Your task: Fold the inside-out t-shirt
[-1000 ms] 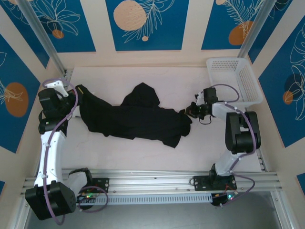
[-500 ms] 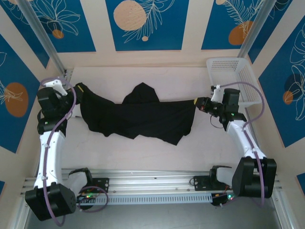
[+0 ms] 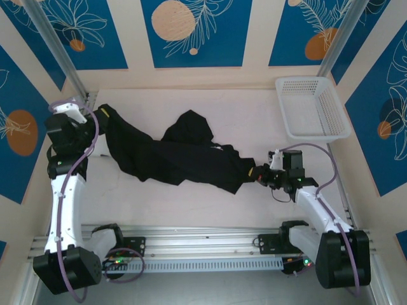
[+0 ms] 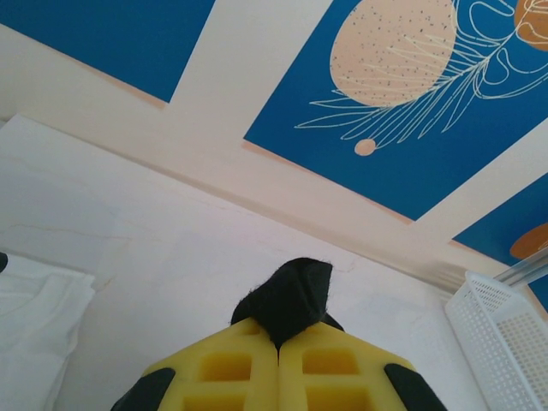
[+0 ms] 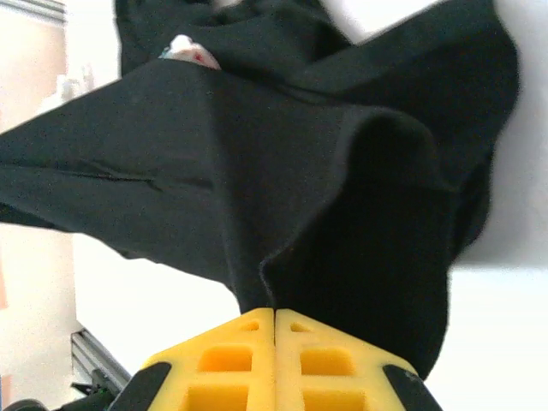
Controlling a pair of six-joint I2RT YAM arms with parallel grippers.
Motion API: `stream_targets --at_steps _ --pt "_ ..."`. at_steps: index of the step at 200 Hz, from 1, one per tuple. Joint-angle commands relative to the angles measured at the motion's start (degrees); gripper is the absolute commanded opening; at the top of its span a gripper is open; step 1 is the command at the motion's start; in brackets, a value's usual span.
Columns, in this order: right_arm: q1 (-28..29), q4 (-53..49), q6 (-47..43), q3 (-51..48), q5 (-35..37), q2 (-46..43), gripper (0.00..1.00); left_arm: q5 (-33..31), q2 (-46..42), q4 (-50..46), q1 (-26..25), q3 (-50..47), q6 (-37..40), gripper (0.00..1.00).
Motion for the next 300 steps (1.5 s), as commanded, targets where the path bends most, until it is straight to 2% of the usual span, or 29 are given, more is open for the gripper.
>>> stream_targets --at_steps 1,34,98,145,166,192,210,236,257,282,300 --pt "0.3 0.7 0.3 1.4 1.7 3.6 0.03 1.1 0.0 3.1 0.8 -0.5 -0.5 0.0" --pt "0.4 0.9 -0.7 2.6 2.2 7.5 0.08 0.7 -0.1 2.8 0.7 -1.0 0.4 0.0" --pt "0.5 1.0 -1.2 2.3 3.2 7.8 0.2 0.8 0.3 3.5 0.8 -1.5 0.5 0.0" --pt "0.8 1.5 -1.8 2.3 2.4 8.7 0.23 0.6 -0.1 3.6 0.8 -2.1 0.7 0.0" --pt "1.5 1.6 -1.8 2.2 2.1 8.9 0.2 0.6 -0.2 3.5 0.7 -2.1 0.8 0.0" --pt "1.6 1.3 -1.8 2.3 1.5 7.9 0.05 0.6 -0.3 3.3 0.8 -2.2 0.7 0.0" --pt "1.6 -0.4 -2.2 4.0 1.8 5.4 0.0 0.7 -0.3 3.1 0.8 -1.9 0.7 0.0" --pt "0.1 -5.4 -4.5 12.0 3.5 1.6 0.0 0.8 -0.3 2.3 0.8 -0.1 0.3 0.0" --pt "-2.8 -9.2 -6.8 22.9 4.4 0.8 0.0 1.7 -0.4 2.1 0.8 2.7 -2.0 0.0" --pt "-8.0 -13.6 -9.3 36.7 5.2 0.7 0.0 3.6 -0.7 1.9 0.8 9.0 -6.2 0.0" --pt "-13.2 -17.6 -10.3 45.7 4.3 -0.2 0.0 2.7 -1.8 -2.1 0.8 16.3 -5.4 0.0"
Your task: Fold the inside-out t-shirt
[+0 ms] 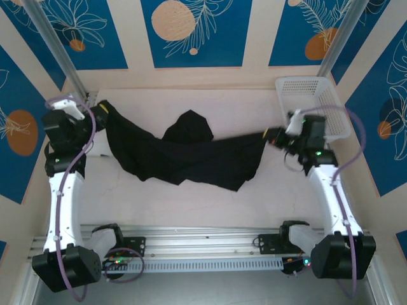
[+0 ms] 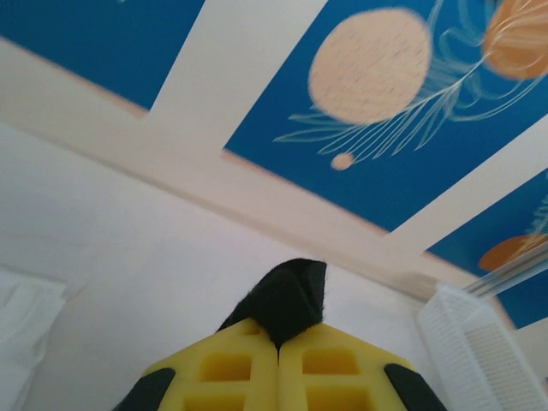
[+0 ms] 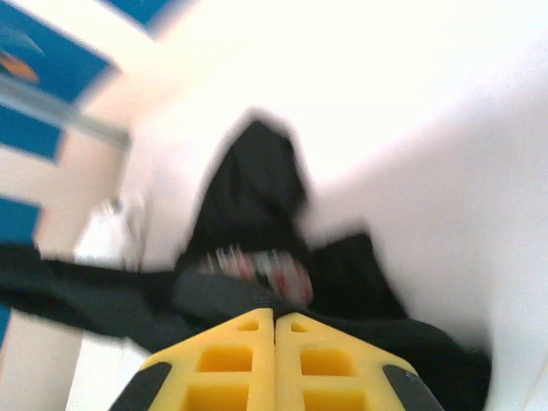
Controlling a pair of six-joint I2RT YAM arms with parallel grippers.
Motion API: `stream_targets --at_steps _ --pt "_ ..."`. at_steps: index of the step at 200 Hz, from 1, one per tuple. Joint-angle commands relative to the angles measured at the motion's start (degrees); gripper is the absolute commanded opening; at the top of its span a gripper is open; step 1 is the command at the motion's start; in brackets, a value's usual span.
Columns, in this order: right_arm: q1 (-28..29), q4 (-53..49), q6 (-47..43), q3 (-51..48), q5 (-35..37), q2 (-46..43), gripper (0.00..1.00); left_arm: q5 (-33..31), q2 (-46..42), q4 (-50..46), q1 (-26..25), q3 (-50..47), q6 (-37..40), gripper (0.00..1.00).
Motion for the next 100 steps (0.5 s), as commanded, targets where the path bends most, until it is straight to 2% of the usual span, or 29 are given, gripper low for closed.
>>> stream_targets --at_steps 1,30,61,80,100 --pt "-5.6 -6.3 -3.7 11.3 -0.4 -3.1 0.0 1.2 -2.6 -0.8 0.9 10.5 -1.5 0.0" --pt "-14.3 -10.7 -3.9 22.0 -1.7 -6.6 0.0 -5.6 -4.4 -13.2 0.8 26.0 7.8 0.0" --pt "-17.9 -14.4 -4.6 29.9 -1.9 -9.1 0.0 -11.7 -3.4 -21.9 0.8 39.2 13.6 0.0" --pt "-18.1 -16.3 -6.1 33.2 -1.3 -9.4 0.0 -12.5 -1.4 -23.2 0.8 42.7 13.9 0.0" --pt "-18.0 -14.4 -5.8 32.1 -2.4 -8.6 0.0 -11.3 1.6 -20.1 0.7 40.4 12.1 0.0"
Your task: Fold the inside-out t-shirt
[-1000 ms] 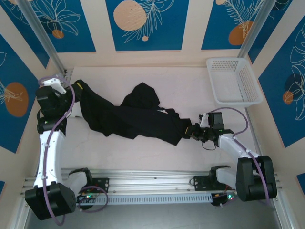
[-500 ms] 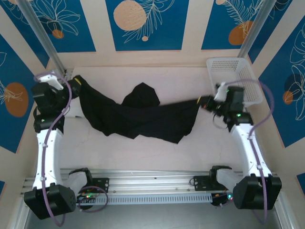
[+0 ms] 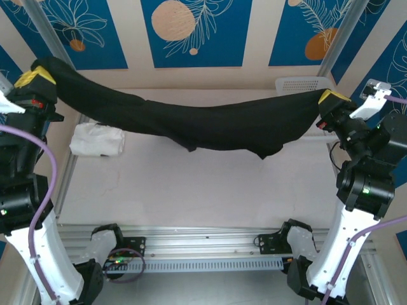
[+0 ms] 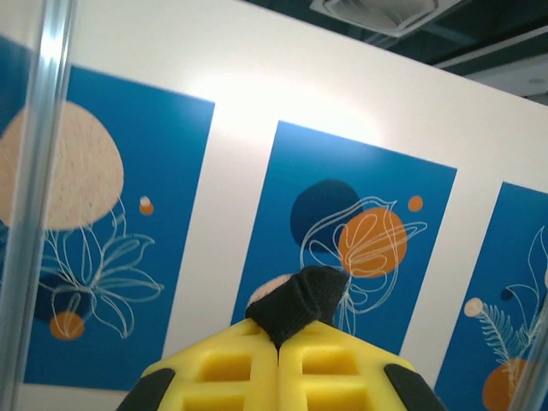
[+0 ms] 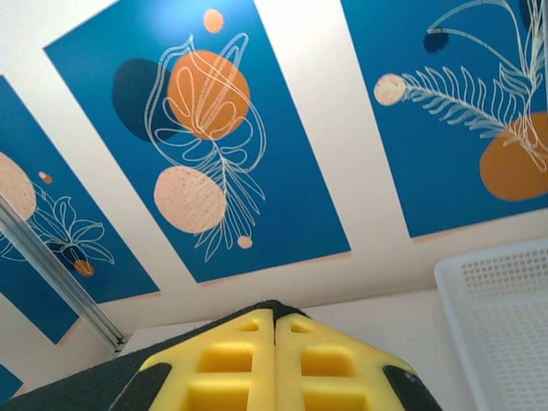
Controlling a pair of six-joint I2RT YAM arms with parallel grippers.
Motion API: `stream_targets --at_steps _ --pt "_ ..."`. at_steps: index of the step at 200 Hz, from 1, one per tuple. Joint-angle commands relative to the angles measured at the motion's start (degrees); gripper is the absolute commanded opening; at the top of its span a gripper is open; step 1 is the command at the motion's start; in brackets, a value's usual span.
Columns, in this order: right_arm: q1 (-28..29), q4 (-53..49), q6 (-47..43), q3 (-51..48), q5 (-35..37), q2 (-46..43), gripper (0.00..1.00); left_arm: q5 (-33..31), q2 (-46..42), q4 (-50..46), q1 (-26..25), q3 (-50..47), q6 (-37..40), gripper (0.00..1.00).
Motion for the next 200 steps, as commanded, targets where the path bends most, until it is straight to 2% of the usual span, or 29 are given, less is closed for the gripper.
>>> stream_targets --at_steps 1,24,41,52,63,96,121,140,200 --pt "-0.4 -1.8 -1.2 -0.6 -1.4 1.5 0.0 -2.2 5.6 -1.7 0.7 -2.6 0.9 0.0" --pt "2.0 4.2 1.2 -4.0 -3.1 5.8 0.0 -2.5 10.8 2.9 -0.9 -6.6 -1.2 0.0" --pt "7.7 7.2 0.0 -3.9 0.8 11.7 0.0 -8.0 16.9 4.2 -6.3 -6.0 2.9 0.0" --pt "11.4 7.8 -1.8 -1.6 4.1 16.3 0.0 -10.6 21.6 4.1 -9.4 -3.1 5.4 0.0" --pt "14.0 8.7 -3.0 1.4 5.6 21.0 0.0 -11.0 26.5 3.9 -10.4 0.6 5.4 0.0" --pt "15.8 6.3 -3.6 12.8 5.1 31.6 0.0 -11.9 33.7 2.0 -10.4 12.1 5.2 0.0" --pt "16.0 4.8 -4.1 17.1 5.3 31.5 0.0 -12.3 32.2 0.6 -9.4 17.7 5.6 0.0" --pt "15.3 3.9 -4.3 18.3 5.4 28.9 0.0 -12.4 27.7 0.7 -7.8 18.2 4.9 0.0" --pt "11.6 0.4 -4.0 17.5 6.6 13.3 0.0 -13.4 11.6 1.8 -7.2 17.4 5.9 0.0"
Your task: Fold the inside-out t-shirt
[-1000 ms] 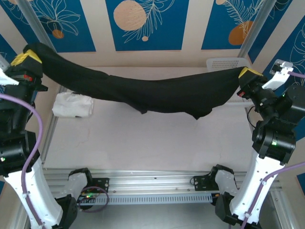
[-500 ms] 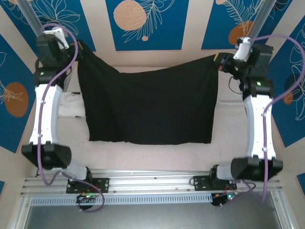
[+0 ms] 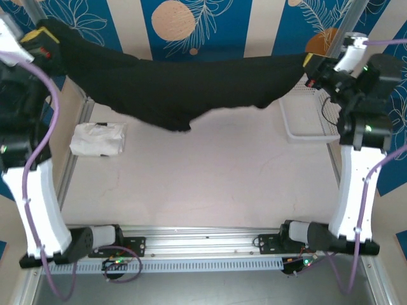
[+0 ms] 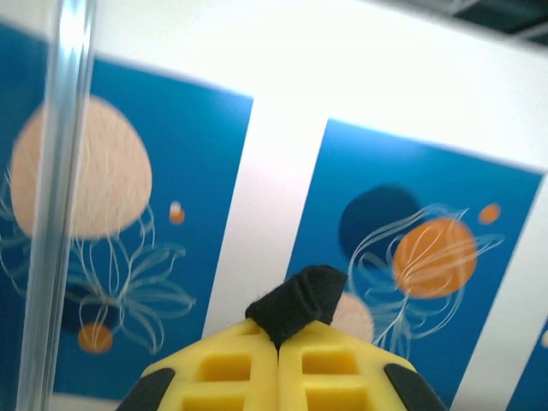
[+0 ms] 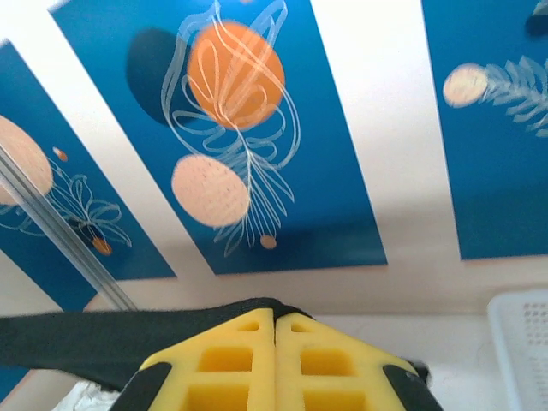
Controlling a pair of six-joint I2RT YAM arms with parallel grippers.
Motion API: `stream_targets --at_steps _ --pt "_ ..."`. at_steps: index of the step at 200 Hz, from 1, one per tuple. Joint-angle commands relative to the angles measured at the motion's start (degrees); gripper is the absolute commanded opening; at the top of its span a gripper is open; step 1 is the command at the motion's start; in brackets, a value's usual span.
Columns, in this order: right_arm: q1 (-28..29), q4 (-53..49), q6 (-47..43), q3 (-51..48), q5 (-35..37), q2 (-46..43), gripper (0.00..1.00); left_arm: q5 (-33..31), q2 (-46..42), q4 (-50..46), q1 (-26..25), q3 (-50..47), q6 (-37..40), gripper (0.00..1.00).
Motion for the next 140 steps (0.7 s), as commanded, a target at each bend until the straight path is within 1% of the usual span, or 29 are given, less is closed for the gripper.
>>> stream_targets --at_steps 1,38,55,71,99,123,140 --pt "-1.3 -1.7 -0.9 1.6 1.5 -6.4 0.0 -1.2 -4.4 3.4 0.6 1.3 1.4 0.0" --pt "-1.8 -2.9 -1.9 2.9 4.0 -14.2 0.0 0.8 -10.3 4.6 0.6 2.0 2.1 0.0" --pt "-1.8 -3.9 -2.6 5.0 5.1 -15.1 0.0 0.9 -11.0 5.6 0.5 3.2 2.8 0.0" --pt "-1.7 -4.5 -3.9 6.8 6.3 -14.7 0.0 0.9 -9.8 5.7 0.5 5.1 3.5 0.0" --pt "-1.7 -3.9 -5.7 7.5 7.0 -11.8 0.0 2.5 -3.9 7.0 0.5 5.8 3.1 0.0" --pt "-1.7 -1.9 -7.0 5.9 6.9 -6.5 0.0 3.7 5.0 7.8 0.5 5.7 2.3 0.0" --pt "-0.6 0.1 -7.8 3.7 6.9 -1.6 0.0 4.8 12.4 8.5 0.3 5.6 1.3 0.0"
